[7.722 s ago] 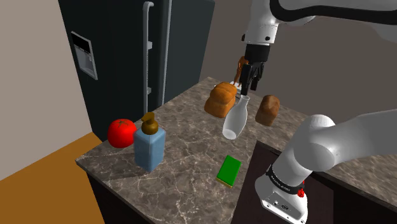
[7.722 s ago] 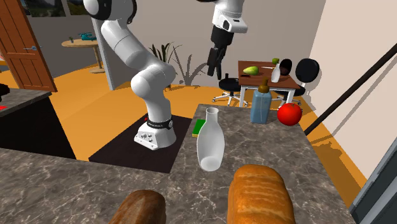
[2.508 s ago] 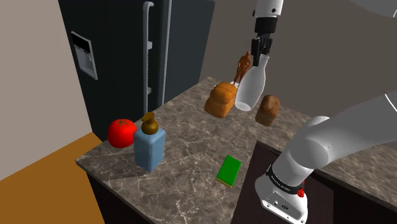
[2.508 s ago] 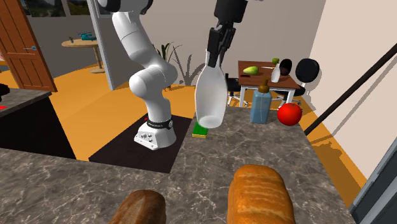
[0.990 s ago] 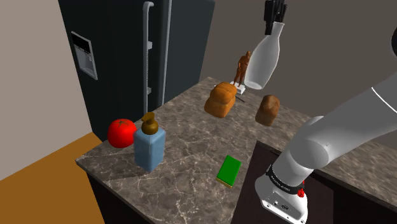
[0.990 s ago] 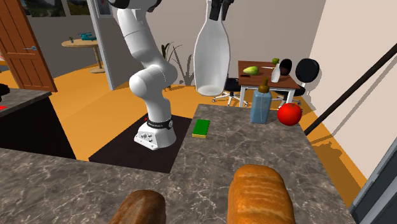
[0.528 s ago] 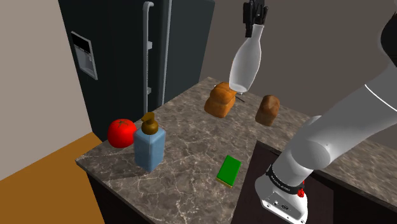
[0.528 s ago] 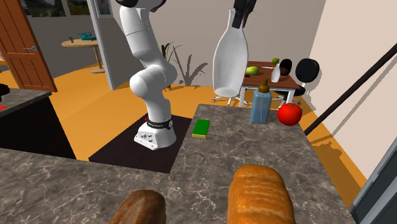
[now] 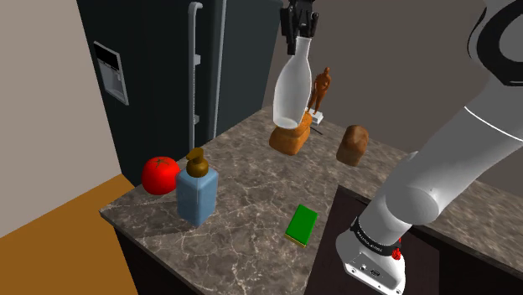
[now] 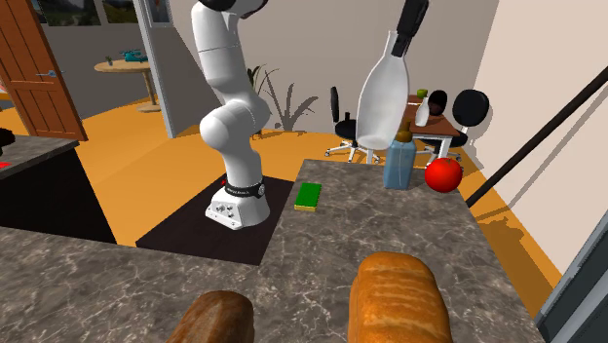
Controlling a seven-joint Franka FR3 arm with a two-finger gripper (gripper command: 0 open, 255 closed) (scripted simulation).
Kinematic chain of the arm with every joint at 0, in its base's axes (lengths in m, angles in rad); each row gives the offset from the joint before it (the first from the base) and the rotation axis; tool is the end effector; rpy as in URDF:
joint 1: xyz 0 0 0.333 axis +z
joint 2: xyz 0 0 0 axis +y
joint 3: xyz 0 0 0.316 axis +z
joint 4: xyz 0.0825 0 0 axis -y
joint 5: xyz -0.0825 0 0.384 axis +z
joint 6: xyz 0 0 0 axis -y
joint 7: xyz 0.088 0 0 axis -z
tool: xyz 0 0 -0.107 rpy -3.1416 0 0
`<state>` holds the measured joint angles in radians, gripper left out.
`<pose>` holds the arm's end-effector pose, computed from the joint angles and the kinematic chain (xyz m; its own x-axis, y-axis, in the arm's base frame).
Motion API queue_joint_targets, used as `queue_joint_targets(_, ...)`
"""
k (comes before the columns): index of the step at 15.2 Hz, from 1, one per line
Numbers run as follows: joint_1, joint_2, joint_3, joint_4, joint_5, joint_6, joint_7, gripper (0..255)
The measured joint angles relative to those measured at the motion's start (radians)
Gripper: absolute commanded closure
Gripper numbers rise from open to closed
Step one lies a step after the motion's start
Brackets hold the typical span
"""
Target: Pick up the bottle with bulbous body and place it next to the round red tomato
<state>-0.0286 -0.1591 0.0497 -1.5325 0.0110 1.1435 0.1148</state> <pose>0.4529 0.0136 0.6899 0.9696 -0.0920 -0.2269 -0.0890 -0.9958 0.0232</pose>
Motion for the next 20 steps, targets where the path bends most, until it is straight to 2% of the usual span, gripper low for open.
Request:
queue_joint_targets(7, 0.06, 0.168, 0.075, 0.125, 0.024, 0.045, 0.143, 255)
queue_joint_targets(13, 0.122, 0.354, 0.121, 0.297, 0.015, 0.061, 0.248, 255)
queue_joint_targets(17, 0.181, 0.528, 0.145, 0.509, -0.006, 0.025, 0.321, 255)
queue_joint_targets(19, 0.221, 0.654, 0.151, 0.687, -0.025, -0.026, 0.351, 255)
queue_joint_targets(20, 0.232, 0.677, 0.153, 0.71, -0.027, -0.027, 0.362, 255)
